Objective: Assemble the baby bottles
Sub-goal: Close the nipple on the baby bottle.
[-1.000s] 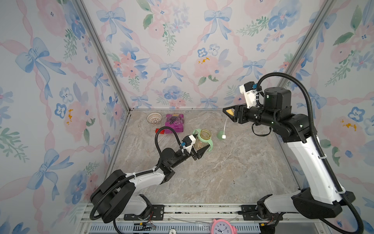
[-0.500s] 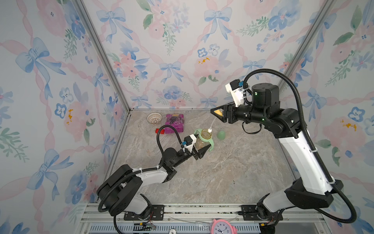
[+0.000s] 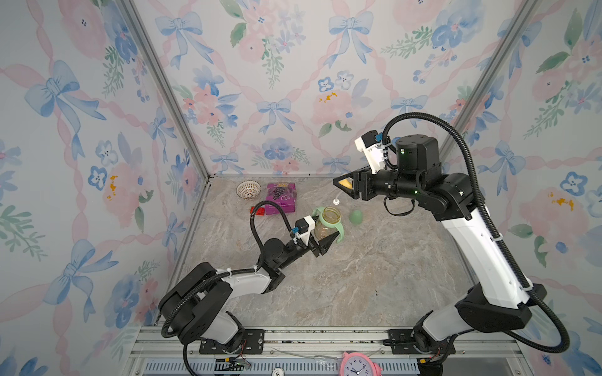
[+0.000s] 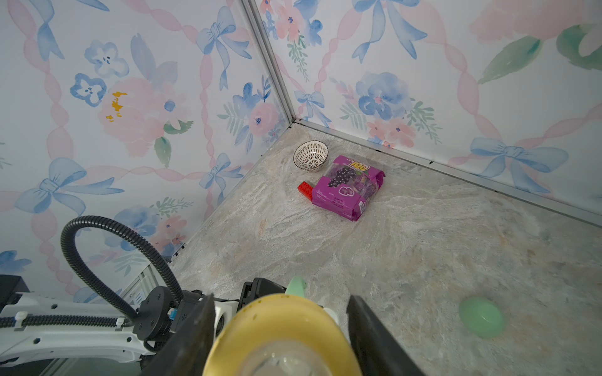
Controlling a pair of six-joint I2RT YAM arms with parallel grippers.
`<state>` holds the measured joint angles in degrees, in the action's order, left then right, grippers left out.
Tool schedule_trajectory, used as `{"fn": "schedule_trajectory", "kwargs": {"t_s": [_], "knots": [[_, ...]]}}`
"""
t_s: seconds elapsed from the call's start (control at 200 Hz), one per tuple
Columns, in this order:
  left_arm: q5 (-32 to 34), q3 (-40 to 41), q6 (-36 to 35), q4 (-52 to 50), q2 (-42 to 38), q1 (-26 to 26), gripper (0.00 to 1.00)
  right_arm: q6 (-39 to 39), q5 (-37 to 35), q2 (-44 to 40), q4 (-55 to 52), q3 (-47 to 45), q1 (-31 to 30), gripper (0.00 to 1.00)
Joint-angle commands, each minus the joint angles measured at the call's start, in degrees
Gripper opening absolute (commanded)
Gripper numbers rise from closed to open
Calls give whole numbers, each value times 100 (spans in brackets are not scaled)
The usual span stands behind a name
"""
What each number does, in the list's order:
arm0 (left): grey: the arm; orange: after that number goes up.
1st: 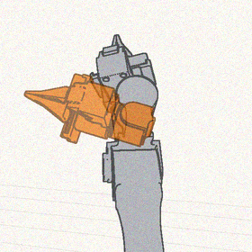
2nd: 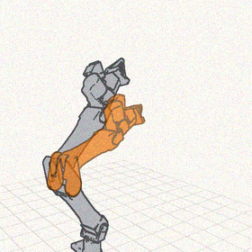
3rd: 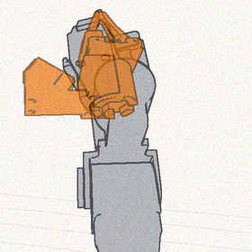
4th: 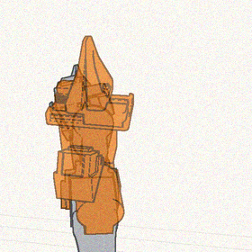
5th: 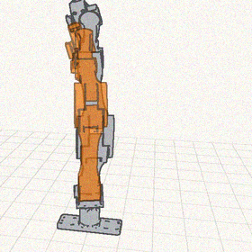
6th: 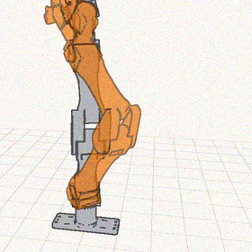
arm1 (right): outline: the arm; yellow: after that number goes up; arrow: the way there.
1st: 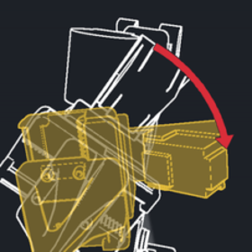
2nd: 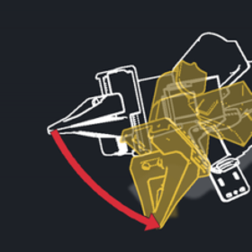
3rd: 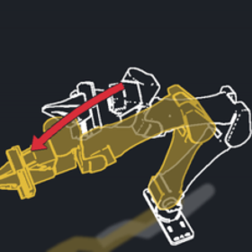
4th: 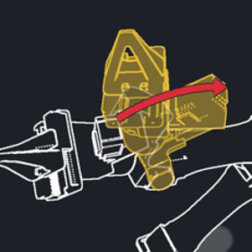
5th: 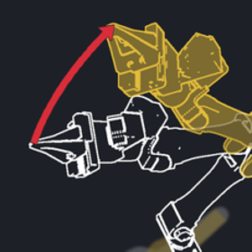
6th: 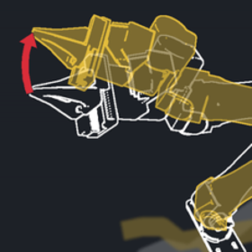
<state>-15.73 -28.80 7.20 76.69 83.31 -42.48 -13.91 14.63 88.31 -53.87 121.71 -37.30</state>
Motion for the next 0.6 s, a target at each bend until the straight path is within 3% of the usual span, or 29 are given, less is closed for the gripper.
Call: {"fn": "schedule_trajectory", "kwargs": {"t_s": [0.0, 0.595], "knots": [[-37, 53, 78, 583, 79, 25, 37, -40, 79, 80, -22, 148, -92, 44], [86, 108, 74, 567, 125, 29, 37, 16, 158, 182, -107, 46, -181, 44]]}}
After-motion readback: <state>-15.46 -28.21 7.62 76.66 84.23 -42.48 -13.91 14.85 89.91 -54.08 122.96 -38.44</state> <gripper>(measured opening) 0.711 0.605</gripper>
